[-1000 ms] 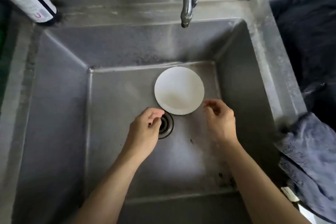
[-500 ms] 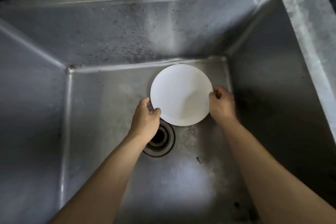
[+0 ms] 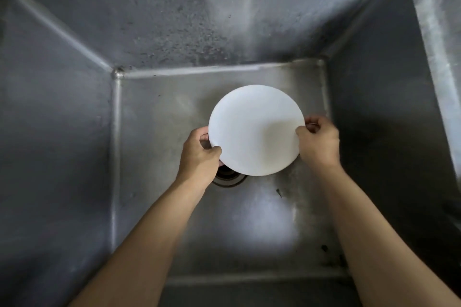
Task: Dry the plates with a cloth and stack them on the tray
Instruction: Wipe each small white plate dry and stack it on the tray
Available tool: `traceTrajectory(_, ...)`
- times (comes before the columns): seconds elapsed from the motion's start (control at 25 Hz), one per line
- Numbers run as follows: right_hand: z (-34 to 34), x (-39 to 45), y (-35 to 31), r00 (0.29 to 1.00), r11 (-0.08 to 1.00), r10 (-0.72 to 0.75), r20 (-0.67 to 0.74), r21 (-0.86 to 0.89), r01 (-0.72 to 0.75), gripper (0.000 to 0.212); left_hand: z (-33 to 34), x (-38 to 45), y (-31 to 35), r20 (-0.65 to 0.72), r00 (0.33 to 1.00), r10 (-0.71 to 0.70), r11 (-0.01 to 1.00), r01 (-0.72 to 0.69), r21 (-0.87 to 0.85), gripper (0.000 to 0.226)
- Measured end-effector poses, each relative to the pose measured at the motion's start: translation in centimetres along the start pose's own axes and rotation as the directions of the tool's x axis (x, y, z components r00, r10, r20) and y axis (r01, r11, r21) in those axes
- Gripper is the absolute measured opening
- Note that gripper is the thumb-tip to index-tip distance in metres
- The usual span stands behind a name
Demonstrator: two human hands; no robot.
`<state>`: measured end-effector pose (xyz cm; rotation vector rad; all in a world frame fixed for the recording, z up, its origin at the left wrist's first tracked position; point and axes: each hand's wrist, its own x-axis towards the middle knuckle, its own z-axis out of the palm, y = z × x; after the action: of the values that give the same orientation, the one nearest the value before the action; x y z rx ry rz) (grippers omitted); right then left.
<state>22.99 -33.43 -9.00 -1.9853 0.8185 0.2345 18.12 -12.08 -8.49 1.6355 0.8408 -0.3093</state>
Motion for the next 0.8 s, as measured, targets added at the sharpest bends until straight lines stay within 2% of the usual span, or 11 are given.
traceTrajectory(0.16,-1.8,-4.5,-0.4,0.997,0.999,0.030,0.064,-0.030,-0.029,0.018,-2.3,-4.1,-0.4,-0.052,0.998,-0.022,1.000,0.023,0.015,0.045)
traceTrajectory(0.36,-3.2,-8.5,0.7,0.986,0.990,0.073,0.152,-0.132,-0.053,0.029,-4.6,-8.0,-0.3,-0.127,0.989,-0.077,0.995,0.069,-0.069,0.045)
traceTrajectory(0.52,-3.1,-10.1,1.1,0.953,0.966,0.208,0.219,-0.198,-0.166,0.014,-5.7,-9.6,0.1,-0.254,0.948,-0.190,0.969,0.139,-0.205,0.030)
traceTrajectory(0.68,-3.6,-11.5,0.8,0.934,0.962,0.259,0.248,-0.158,-0.225,0.014,-6.2,-10.4,0.4,-0.259,0.927,-0.272,0.939,0.196,-0.284,0.015)
traceTrajectory(0.8,-4.6,-12.8,0.4,0.931,0.962,0.273,0.244,-0.043,-0.271,0.014,-6.2,-11.4,1.1,-0.236,0.933,-0.273,0.923,0.185,-0.337,0.018)
